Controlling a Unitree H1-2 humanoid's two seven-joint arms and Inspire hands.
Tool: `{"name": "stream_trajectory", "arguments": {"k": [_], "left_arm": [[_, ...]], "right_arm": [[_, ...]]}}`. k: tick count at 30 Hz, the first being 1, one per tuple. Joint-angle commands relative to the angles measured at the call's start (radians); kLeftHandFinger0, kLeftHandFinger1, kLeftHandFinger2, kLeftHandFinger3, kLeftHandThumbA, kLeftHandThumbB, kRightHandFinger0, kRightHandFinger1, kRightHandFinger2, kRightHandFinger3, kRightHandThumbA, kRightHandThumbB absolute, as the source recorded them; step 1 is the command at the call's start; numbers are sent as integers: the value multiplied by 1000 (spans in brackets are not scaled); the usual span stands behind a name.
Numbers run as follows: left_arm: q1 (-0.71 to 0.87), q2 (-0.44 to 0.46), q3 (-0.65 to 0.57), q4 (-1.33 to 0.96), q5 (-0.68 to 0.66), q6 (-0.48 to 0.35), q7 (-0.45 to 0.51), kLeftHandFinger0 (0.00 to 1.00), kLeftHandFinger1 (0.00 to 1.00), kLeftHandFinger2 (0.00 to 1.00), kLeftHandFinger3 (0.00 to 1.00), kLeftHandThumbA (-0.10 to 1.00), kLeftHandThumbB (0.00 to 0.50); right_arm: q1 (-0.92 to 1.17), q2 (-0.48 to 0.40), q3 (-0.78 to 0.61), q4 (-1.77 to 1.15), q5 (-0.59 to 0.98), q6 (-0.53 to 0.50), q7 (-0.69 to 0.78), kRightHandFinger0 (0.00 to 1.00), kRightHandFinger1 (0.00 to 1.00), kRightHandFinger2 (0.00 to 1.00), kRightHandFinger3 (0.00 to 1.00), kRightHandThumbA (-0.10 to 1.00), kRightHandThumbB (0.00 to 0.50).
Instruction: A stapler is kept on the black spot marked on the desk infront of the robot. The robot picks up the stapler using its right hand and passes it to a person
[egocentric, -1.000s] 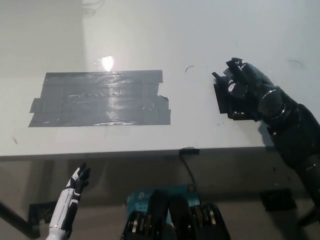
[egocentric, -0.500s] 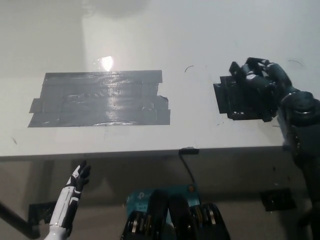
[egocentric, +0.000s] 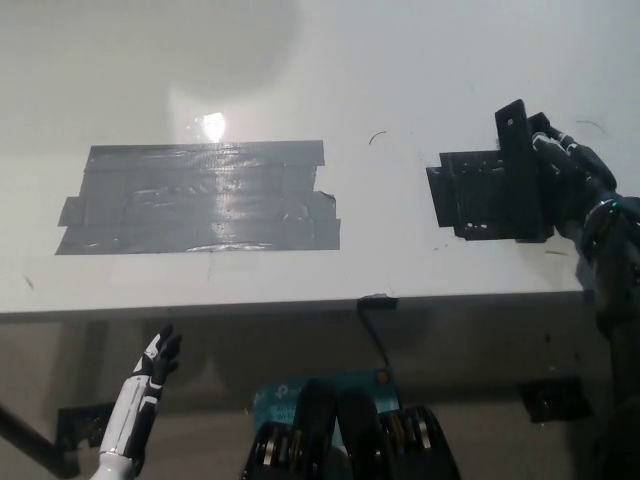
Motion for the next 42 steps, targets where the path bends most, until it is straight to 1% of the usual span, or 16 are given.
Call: {"name": "stream_trajectory", "arguments": {"k": [1,2,5,7,8,10,16,17,18,22,26,29,34,37,39,42], "left_arm": [[-21,16,0,-27,-8,-26,-8,1000,1000,1000,1000,1000,500],[-22,16,0,-26,-6,-29,-7,1000,1000,1000,1000,1000,500],[-23,18,1,-24,-16,-30,-14,1000,1000,1000,1000,1000,500],[-22,18,1,-26,-16,-25,-14,1000,1000,1000,1000,1000,500],[-22,18,1,-27,-15,-23,-14,1000,1000,1000,1000,1000,500],[-21,15,2,-29,-9,-20,-8,1000,1000,1000,1000,1000,500],[-22,17,0,-29,-9,-25,-10,1000,1000,1000,1000,1000,500],[-22,17,0,-30,-7,-23,-10,1000,1000,1000,1000,1000,500],[-22,17,-1,-32,-7,-20,-10,1000,1000,1000,1000,1000,500],[-22,17,-3,-36,-1,-18,-10,1000,1000,1000,1000,1000,500],[-26,18,-3,-24,-4,-30,-11,1000,1000,1000,1000,1000,500],[-27,18,-3,-23,3,-28,-6,1000,1000,1000,1000,1000,500],[-26,19,-3,-27,7,-24,-6,1000,1000,1000,1000,1000,500],[-25,19,-4,-28,6,-24,-7,1000,1000,1000,1000,1000,500],[-26,19,-7,-27,7,-24,-9,1000,1000,1000,1000,1000,500],[-33,21,-8,-26,9,-27,-10,1000,1000,1000,1000,1000,500]], "right_arm": [[-113,34,-93,-61,344,119,64,0,51,598,717,-100,173],[-116,40,-92,-75,374,119,55,0,49,600,754,-100,161],[-130,48,-68,-94,446,119,42,0,87,652,607,-100,140],[-139,62,-52,-123,481,119,19,0,114,675,575,-100,144],[-141,68,-46,-133,501,119,6,0,124,682,584,-100,143],[-146,90,-19,-177,580,119,-40,0,160,688,721,-100,135],[-181,127,40,-212,631,119,-92,0,218,713,773,-100,120],[-186,128,44,-207,632,119,-89,42,301,783,741,-100,150],[-197,131,53,-192,641,119,-82,2,242,726,718,-100,130],[-217,142,58,-165,638,119,-65,0,231,695,674,-100,130],[-231,152,70,-150,632,119,-67,0,233,697,633,-100,179],[-247,163,76,-138,591,119,-65,0,195,627,593,-100,219],[-274,165,76,-99,568,119,-54,0,168,609,537,-100,239],[-293,168,75,-74,547,119,-44,0,184,659,494,-100,245],[-317,172,72,-46,529,113,-47,0,193,690,631,-100,198],[-350,174,70,-7,518,105,-61,0,193,699,655,-100,170]]}}
